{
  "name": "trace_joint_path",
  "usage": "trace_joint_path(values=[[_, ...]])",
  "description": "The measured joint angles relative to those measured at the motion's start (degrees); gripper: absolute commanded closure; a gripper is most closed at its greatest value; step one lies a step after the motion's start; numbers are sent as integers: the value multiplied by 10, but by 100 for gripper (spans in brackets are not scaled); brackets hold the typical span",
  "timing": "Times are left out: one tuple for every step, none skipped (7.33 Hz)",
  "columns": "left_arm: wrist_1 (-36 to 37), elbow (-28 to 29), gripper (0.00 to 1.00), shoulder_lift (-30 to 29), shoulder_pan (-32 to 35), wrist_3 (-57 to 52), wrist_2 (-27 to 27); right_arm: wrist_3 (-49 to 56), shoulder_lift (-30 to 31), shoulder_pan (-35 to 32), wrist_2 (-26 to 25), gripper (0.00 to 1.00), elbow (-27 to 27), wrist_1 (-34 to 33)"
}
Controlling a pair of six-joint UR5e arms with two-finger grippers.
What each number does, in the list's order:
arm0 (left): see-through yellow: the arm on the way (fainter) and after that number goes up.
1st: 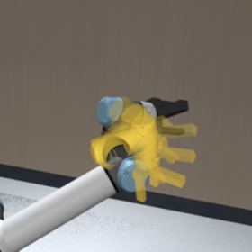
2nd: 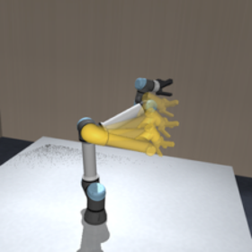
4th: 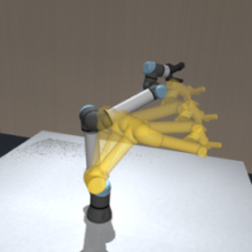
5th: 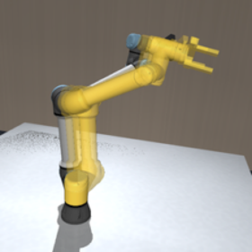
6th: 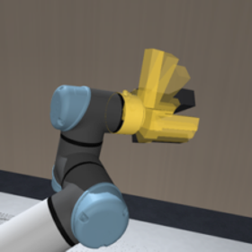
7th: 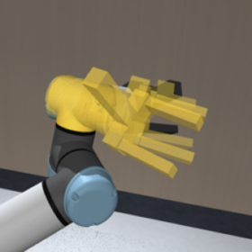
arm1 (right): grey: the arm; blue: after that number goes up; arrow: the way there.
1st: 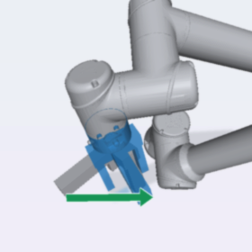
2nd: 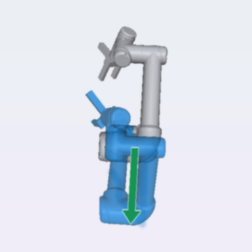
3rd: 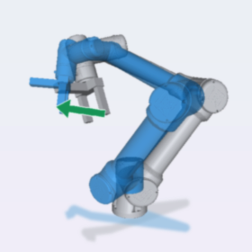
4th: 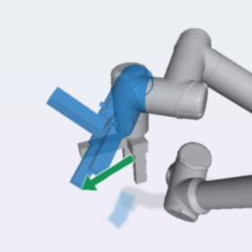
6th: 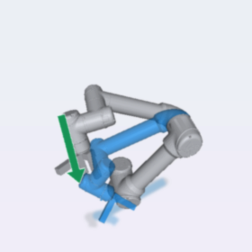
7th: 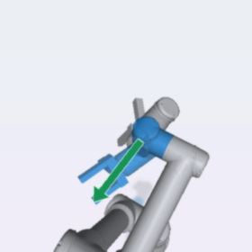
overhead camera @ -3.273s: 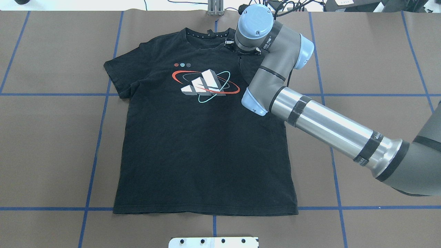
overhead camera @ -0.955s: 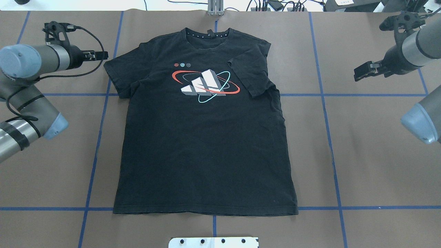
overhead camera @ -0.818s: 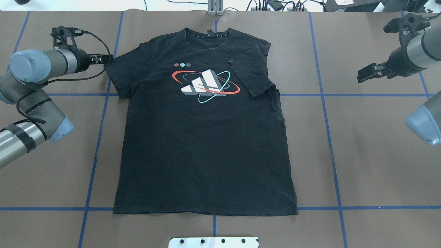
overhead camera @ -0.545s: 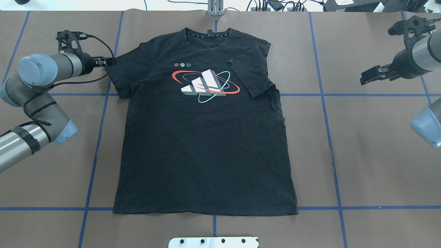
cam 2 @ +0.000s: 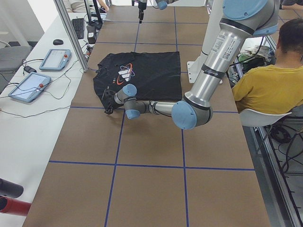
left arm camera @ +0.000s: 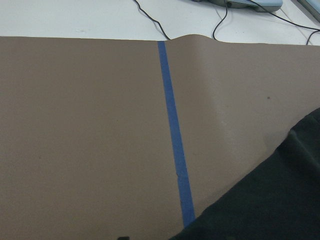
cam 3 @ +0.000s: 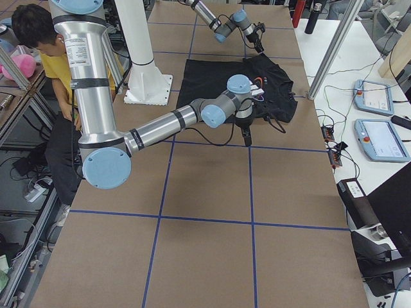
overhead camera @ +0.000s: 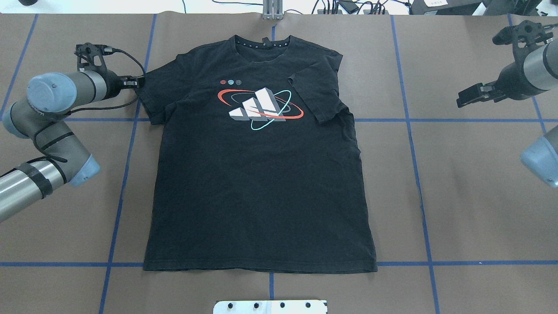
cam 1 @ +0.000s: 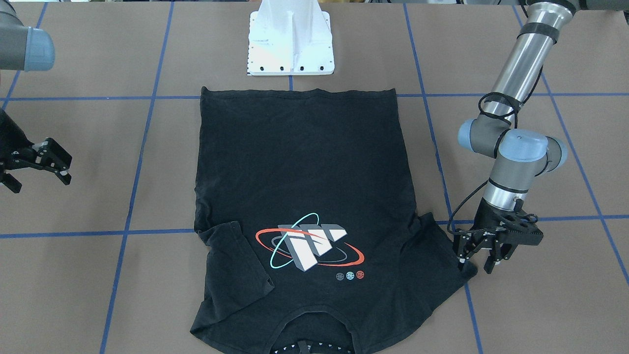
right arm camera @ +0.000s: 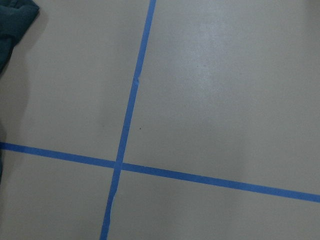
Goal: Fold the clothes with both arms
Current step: 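Lower the left gripper onto the sleeve nearest it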
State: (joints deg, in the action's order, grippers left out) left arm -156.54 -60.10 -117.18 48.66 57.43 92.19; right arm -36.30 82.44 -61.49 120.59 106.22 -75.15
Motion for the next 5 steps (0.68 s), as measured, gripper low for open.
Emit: trace_joint_path(values=[[0,0,37,1,0,0,0,0,0,0,0,0,0,0],[0,1,40,1,-1,-1,-1,0,0,0,0,0,0,0],[0,1,41,0,-1,-4,-1,0,0,0,0,0,0,0],[1,2,41,-1,-1,-11,-1,0,0,0,0,0,0,0],[1,5,41,-1,-1,-16,0,0,0,0,0,0,0,0]])
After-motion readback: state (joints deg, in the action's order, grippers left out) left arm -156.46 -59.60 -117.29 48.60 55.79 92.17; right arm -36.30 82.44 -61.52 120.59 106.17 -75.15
